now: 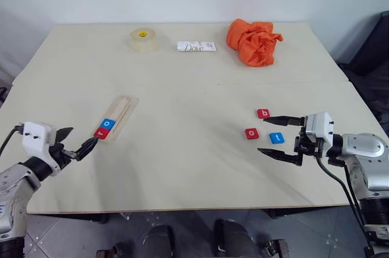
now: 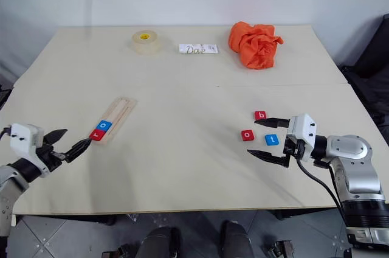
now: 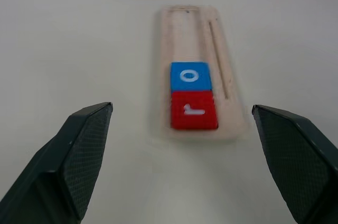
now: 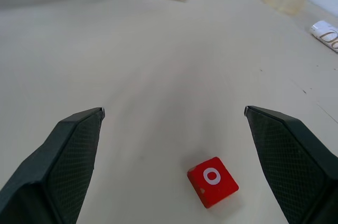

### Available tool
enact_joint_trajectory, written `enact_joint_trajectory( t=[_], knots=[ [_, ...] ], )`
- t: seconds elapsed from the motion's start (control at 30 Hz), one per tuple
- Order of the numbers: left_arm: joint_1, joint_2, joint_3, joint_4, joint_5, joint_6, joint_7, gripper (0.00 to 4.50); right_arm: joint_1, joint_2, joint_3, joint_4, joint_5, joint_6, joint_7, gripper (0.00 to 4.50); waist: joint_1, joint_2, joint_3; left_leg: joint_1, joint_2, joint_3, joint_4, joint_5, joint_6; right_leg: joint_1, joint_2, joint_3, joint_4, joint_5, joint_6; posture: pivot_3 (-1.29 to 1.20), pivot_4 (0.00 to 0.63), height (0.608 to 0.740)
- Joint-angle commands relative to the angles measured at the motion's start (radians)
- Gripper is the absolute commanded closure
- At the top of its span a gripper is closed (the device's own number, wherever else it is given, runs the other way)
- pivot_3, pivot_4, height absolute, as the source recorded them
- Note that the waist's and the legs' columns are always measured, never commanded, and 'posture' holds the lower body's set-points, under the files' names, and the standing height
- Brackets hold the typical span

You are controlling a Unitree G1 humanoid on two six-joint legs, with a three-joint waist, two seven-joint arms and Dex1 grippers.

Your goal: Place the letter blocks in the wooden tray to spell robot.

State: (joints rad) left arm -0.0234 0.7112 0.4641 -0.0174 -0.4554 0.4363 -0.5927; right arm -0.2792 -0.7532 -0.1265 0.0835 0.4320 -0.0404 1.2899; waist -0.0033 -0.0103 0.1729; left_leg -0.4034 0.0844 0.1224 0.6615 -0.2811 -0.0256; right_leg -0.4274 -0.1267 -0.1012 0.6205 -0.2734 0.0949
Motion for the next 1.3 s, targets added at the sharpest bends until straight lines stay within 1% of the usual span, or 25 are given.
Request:
enact_joint_trajectory(
  t=[0.03, 0.1, 0.3, 0.47, 0.6, 0.77, 0.93, 1.03, 1.07, 1.1, 1.17, 1.3],
  knots=[
    [-0.058, 0.015, -0.033, 0.044, 0.026, 0.028, 0.012, 0.00, 0.025, -0.008, -0.026, -0.067, 0.030, 0.019, -0.015, 0.06, 0.001, 0.000, 0.000, 0.000, 0.000, 0.000, 0.000, 0.000, 0.000, 0.000, 0.000, 0.000, 0.000, 0.000, 0.000, 0.00, 0.150, 0.740],
    [-0.093, 0.015, -0.055, 0.077, 0.040, 0.035, 0.016, 0.00, 0.037, -0.011, -0.032, -0.081, 0.031, 0.027, -0.021, 0.06, 0.000, 0.000, 0.000, 0.000, 0.000, 0.000, 0.001, 0.000, 0.000, 0.000, 0.000, 0.000, 0.001, 0.000, 0.000, 0.00, 0.150, 0.740],
    [-0.190, 0.011, -0.125, 0.191, 0.097, -0.025, -0.012, 0.00, 0.056, -0.020, -0.042, -0.101, 0.031, 0.042, -0.029, 0.06, 0.002, 0.000, 0.000, 0.000, 0.000, 0.000, 0.001, 0.000, 0.000, 0.000, 0.000, 0.000, 0.001, 0.000, 0.000, 0.00, 0.150, 0.740],
    [-0.245, 0.005, -0.166, 0.246, 0.117, -0.036, -0.042, 0.00, 0.055, -0.021, -0.042, -0.108, 0.030, 0.047, -0.036, 0.06, 0.001, -0.001, 0.000, 0.000, 0.000, 0.000, 0.001, 0.000, -0.001, 0.000, 0.000, 0.000, 0.001, 0.000, 0.000, 0.00, 0.150, 0.740],
    [-0.260, 0.005, -0.178, 0.261, 0.128, -0.029, -0.046, 0.00, 0.056, -0.020, -0.043, -0.111, 0.030, 0.046, -0.041, 0.06, 0.001, -0.001, 0.000, 0.000, 0.000, 0.000, 0.001, 0.000, -0.001, 0.000, 0.000, 0.000, 0.001, 0.000, 0.000, 0.00, 0.150, 0.740],
    [-0.247, 0.009, -0.189, 0.252, 0.138, 0.029, -0.035, 0.00, 0.066, -0.021, -0.045, -0.119, 0.030, 0.047, -0.047, 0.06, 0.001, -0.001, 0.000, 0.000, 0.000, 0.000, 0.001, 0.000, -0.001, 0.000, 0.000, 0.000, 0.001, 0.000, 0.000, 0.00, 0.150, 0.740],
    [-0.231, 0.014, -0.222, 0.239, 0.144, 0.165, -0.025, 0.00, 0.065, -0.021, -0.043, -0.118, 0.027, 0.045, -0.051, 0.06, 0.000, 0.000, 0.000, 0.001, 0.000, 0.000, 0.001, 0.000, -0.001, 0.000, 0.000, 0.001, 0.002, 0.000, 0.000, 0.00, 0.150, 0.740],
    [-0.228, 0.012, -0.229, 0.240, 0.165, 0.200, 0.009, 0.53, 0.053, -0.018, -0.037, -0.108, 0.022, 0.041, -0.054, 0.00, 0.000, 0.001, 0.000, 0.002, 0.000, 0.000, 0.001, 0.000, -0.001, 0.001, 0.000, 0.001, 0.002, 0.000, 0.000, 0.00, 0.150, 0.740],
    [-0.227, 0.010, -0.228, 0.236, 0.163, 0.216, 0.015, 0.86, 0.050, -0.017, -0.036, -0.106, 0.021, 0.040, -0.054, 0.00, -0.001, 0.001, 0.000, 0.002, 0.000, 0.001, 0.001, 0.000, -0.001, 0.001, 0.000, 0.001, 0.002, 0.000, 0.000, 0.00, 0.150, 0.740],
    [-0.228, 0.009, -0.227, 0.234, 0.161, 0.228, 0.017, 1.06, 0.049, -0.017, -0.035, -0.105, 0.020, 0.038, -0.054, 0.00, -0.001, 0.001, -0.001, 0.003, 0.000, 0.001, 0.001, 0.000, -0.001, 0.001, 0.000, 0.002, 0.002, 0.000, 0.000, 0.00, 0.150, 0.740],
    [-0.225, 0.003, -0.222, 0.234, 0.161, 0.210, 0.019, 1.10, 0.044, -0.016, -0.032, -0.101, 0.017, 0.036, -0.056, 0.00, -0.001, 0.001, -0.001, 0.003, 0.000, 0.001, 0.001, 0.000, -0.001, 0.001, 0.000, 0.002, 0.003, 0.000, 0.000, 0.00, 0.150, 0.740],
    [-0.210, -0.016, -0.207, 0.229, 0.156, 0.059, -0.023, 1.10, 0.039, -0.018, -0.033, -0.092, 0.015, 0.032, -0.053, 0.00, -0.001, 0.001, -0.001, 0.005, 0.000, 0.002, 0.001, 0.000, -0.001, 0.001, 0.000, 0.003, 0.004, 0.000, 0.000, 0.00, 0.150, 0.740]
  ],
)
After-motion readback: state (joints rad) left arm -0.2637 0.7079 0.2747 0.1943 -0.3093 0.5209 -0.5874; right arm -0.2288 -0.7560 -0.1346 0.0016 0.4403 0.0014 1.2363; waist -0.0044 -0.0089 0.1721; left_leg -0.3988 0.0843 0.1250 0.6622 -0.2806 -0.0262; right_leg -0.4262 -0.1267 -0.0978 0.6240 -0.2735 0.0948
